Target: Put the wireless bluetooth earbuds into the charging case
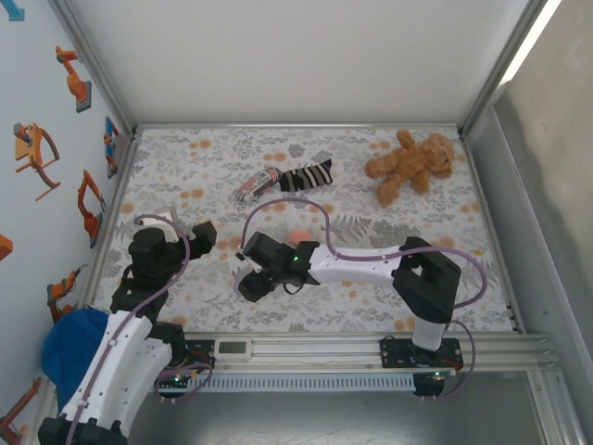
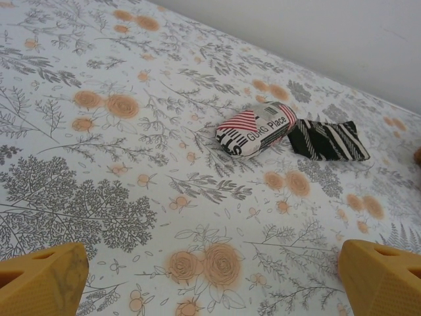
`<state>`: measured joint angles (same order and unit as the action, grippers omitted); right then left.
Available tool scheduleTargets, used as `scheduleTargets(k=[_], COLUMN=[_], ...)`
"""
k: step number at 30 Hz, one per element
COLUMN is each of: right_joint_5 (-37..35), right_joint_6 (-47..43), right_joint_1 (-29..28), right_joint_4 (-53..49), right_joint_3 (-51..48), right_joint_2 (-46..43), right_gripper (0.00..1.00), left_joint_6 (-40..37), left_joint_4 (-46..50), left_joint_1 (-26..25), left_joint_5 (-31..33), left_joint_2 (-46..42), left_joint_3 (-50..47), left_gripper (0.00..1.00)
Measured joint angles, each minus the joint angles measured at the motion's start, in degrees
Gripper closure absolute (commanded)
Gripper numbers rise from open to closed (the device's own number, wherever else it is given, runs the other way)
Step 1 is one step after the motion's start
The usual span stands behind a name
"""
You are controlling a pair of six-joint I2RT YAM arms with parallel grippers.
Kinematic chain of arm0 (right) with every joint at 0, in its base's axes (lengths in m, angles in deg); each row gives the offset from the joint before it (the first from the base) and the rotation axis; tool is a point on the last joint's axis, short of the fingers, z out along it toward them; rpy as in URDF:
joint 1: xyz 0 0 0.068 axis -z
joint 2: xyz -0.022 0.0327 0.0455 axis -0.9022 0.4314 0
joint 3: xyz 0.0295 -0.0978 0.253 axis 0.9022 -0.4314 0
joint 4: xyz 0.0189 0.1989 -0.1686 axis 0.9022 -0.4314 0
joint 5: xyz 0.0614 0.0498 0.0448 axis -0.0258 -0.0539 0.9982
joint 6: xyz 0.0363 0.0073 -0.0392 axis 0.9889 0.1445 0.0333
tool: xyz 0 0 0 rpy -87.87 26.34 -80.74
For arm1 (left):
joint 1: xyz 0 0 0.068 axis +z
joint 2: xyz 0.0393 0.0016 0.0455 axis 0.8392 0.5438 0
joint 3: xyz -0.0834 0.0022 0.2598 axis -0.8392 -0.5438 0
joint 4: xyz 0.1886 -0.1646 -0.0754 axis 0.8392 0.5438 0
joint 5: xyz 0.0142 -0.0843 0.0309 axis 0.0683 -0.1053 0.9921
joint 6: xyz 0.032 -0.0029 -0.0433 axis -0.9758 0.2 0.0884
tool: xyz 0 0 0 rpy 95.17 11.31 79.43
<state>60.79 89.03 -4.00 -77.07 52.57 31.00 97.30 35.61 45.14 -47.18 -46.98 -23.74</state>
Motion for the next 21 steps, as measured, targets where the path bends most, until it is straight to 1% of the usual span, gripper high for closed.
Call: scheduleTargets(k=[7, 13, 16, 21], right_joint_5=[-3.0, -4.5, -5.1, -6.4], right_joint_6=[0.0, -0.1, -0.2, -0.7], right_joint_1=[-2.5, -3.3, -3.3, -3.4], right_joint_4=[-2.9, -4.9, -5.9, -7.2], right_joint_3=[5.9, 9.4, 11.3, 13.4], right_joint_2=[6.8, 11.2, 13.2, 15.2], right_gripper=[0.32, 0.33, 0.36, 0.38], left_joint_6=[0.2, 0.7, 1.0, 1.0], left_joint_4=[1.0, 1.2, 1.2, 1.2], left_joint_1=[0.2, 0.4, 0.4, 0.4], left_joint_5=[0.7, 0.9, 0.8, 0.8], left_joint_2=[-0.9, -1.4, -1.5, -2.4], left_joint_3=[0.0, 0.0, 0.0, 0.0], left_gripper=[0.04, 0.04, 0.04, 0.04])
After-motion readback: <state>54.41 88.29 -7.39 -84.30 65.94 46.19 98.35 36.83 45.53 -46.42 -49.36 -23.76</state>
